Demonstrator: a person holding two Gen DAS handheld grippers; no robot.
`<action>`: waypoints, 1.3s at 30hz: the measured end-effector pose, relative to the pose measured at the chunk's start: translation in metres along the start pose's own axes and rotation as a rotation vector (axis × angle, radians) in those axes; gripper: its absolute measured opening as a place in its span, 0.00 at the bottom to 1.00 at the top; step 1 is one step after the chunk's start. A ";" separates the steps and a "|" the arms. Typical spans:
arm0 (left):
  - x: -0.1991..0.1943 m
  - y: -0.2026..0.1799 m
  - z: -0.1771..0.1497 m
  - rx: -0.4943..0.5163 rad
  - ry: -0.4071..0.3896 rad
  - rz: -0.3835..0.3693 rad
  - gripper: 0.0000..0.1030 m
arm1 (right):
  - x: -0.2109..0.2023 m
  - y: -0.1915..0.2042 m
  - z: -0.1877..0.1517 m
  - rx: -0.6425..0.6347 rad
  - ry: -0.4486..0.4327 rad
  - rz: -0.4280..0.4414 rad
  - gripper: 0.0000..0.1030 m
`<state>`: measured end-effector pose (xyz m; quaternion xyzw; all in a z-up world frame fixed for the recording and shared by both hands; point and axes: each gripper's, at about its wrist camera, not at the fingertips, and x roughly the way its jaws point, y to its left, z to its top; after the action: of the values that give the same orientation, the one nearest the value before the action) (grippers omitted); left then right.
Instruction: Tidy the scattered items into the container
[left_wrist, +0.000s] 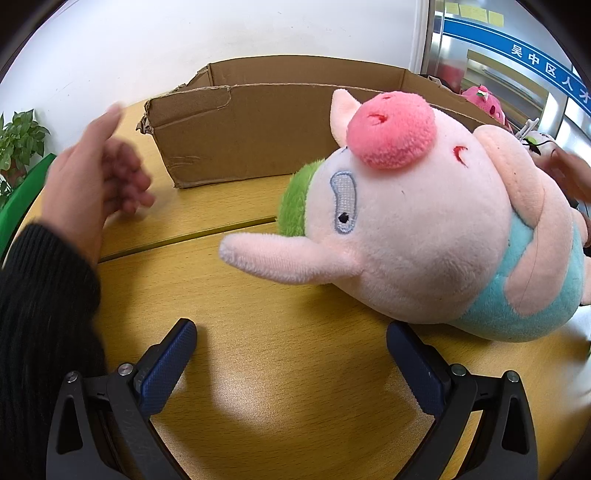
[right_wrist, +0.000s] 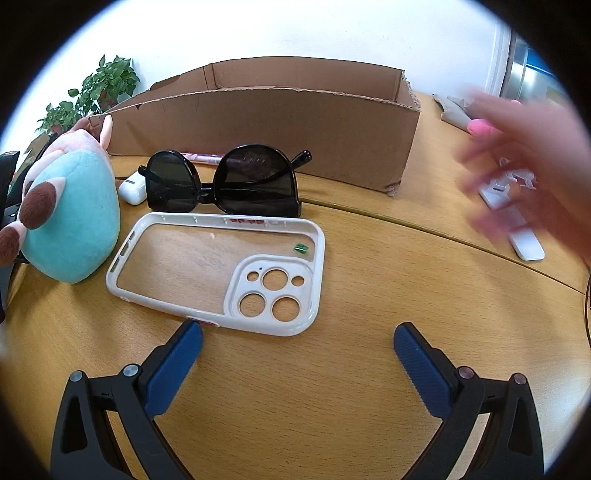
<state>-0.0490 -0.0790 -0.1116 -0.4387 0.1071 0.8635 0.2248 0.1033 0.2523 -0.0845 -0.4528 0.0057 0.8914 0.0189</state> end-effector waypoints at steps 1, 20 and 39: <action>0.000 0.000 0.000 0.000 0.000 0.000 1.00 | 0.000 0.000 0.000 0.000 0.000 0.000 1.00; -0.001 0.002 0.001 0.003 0.000 -0.002 1.00 | -0.001 0.007 -0.001 0.072 0.001 -0.054 1.00; 0.000 0.001 -0.001 0.036 -0.001 -0.027 1.00 | -0.027 0.047 -0.036 0.134 0.000 -0.099 1.00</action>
<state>-0.0488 -0.0797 -0.1120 -0.4354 0.1166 0.8586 0.2443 0.1462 0.2038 -0.0847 -0.4501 0.0430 0.8871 0.0929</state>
